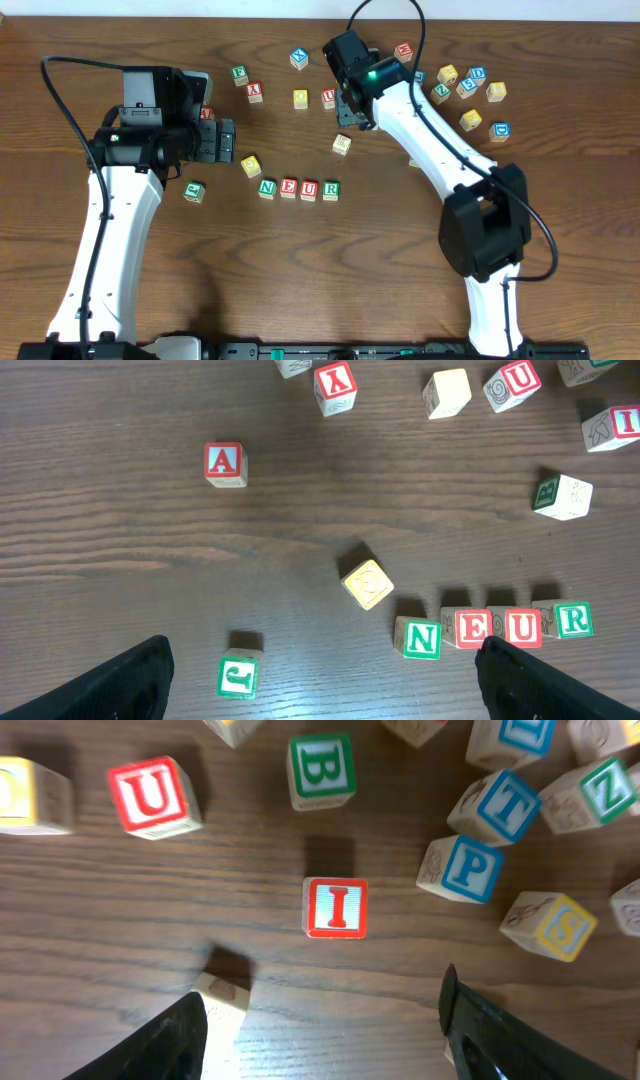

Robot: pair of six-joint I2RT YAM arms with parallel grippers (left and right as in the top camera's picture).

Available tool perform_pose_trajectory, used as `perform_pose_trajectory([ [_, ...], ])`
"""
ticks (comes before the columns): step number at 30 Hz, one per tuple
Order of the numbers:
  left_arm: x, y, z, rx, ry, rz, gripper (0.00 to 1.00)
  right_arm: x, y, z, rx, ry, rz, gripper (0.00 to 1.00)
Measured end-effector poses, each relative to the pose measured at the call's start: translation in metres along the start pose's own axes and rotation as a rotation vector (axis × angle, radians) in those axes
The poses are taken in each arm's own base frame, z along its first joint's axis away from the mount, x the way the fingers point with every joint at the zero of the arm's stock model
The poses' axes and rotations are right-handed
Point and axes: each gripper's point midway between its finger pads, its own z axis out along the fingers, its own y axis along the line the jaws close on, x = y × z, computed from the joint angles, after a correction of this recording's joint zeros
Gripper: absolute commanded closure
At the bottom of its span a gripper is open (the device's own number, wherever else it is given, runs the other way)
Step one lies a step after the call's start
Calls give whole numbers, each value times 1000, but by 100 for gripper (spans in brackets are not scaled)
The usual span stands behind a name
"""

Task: Spell out NEURIPS
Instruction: 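Lower the right gripper toward the red I block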

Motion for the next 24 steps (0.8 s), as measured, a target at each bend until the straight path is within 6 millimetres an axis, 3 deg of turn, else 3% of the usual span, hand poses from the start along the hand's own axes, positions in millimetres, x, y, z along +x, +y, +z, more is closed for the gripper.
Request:
perform_pose_trajectory([
  [4, 0, 0, 0, 0, 0, 0, 5, 2, 1, 14, 12, 11, 25, 29],
  [12, 0, 0, 0, 0, 0, 0, 5, -6, 3, 23, 5, -19, 69, 29],
  [21, 0, 0, 0, 0, 0, 0, 5, 9, -6, 66, 46, 45, 86, 29],
  [24, 0, 0, 0, 0, 0, 0, 5, 10, -7, 69, 49, 50, 92, 30],
])
